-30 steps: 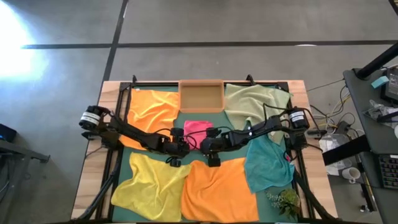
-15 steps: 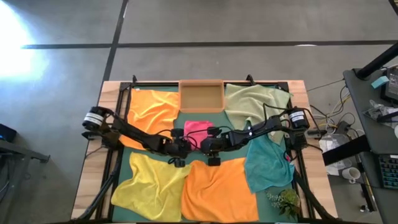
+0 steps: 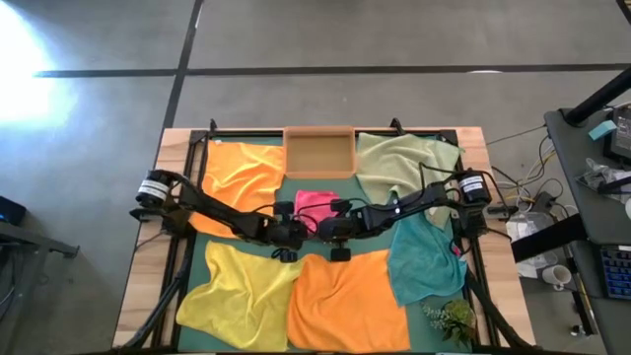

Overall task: Fold microfiber towels
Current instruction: Put the pink towel into the orange bin

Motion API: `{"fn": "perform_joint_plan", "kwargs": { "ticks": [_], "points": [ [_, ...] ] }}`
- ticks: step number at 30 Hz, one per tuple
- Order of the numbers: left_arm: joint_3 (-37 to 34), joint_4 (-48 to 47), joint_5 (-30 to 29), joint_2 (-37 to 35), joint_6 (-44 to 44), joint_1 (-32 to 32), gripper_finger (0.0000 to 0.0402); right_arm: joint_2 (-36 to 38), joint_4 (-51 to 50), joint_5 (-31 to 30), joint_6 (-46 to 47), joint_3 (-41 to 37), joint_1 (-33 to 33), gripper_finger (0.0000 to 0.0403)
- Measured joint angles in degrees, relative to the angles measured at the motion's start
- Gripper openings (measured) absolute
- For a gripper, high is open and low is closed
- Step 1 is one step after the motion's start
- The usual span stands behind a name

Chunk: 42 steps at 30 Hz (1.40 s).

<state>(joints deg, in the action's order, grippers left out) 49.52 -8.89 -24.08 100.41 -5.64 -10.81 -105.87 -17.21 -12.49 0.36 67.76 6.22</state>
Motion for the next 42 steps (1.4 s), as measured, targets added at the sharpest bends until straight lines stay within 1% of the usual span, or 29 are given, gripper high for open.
{"fn": "perform_joint_plan", "kwargs": {
  "ticks": [4,7,12,17,23,26,30,34,39,42],
  "points": [
    [2.81,-4.43,0.44,-2.49,0.01,0.07,0.0002,1.52,-5.53,0.09,0.41,2.40,-0.04,0.0010],
    [6.10,-9.13,2.77,-4.08,0.01,0.38,0.0002,2.28,-10.53,0.35,3.12,4.95,-0.04,0.0009],
    [10.74,-14.58,3.09,-6.55,0.43,1.24,0.0002,3.34,-17.87,0.35,3.47,9.10,-0.25,0.0009],
    [14.23,-18.24,3.06,-7.58,0.49,3.08,0.0002,5.02,-20.66,0.35,1.98,11.41,-0.87,0.0009],
    [16.87,-19.65,3.11,-7.90,1.50,4.99,0.0002,9.01,-22.23,0.37,-0.84,11.14,-3.09,0.0009],
    [18.70,-19.49,3.09,-8.01,3.36,5.92,0.0002,11.34,-21.92,0.37,-3.72,11.02,-5.00,0.0009],
    [21.62,-19.21,3.01,-7.97,3.53,8.26,0.0002,13.98,-21.96,0.92,-7.46,11.02,-8.63,0.0009],
    [24.16,-19.12,2.78,-7.97,3.56,11.51,0.0002,15.65,-20.81,5.00,-9.88,11.02,-13.51,0.0009],
    [26.74,-19.11,2.63,-7.97,3.55,15.73,0.0002,16.32,-20.90,6.46,-13.59,11.01,-18.64,0.0009],
    [28.22,-19.08,2.57,-7.97,3.55,17.79,0.0002,16.51,-20.21,10.44,-14.87,12.01,-21.59,0.0009]
  ]
}}
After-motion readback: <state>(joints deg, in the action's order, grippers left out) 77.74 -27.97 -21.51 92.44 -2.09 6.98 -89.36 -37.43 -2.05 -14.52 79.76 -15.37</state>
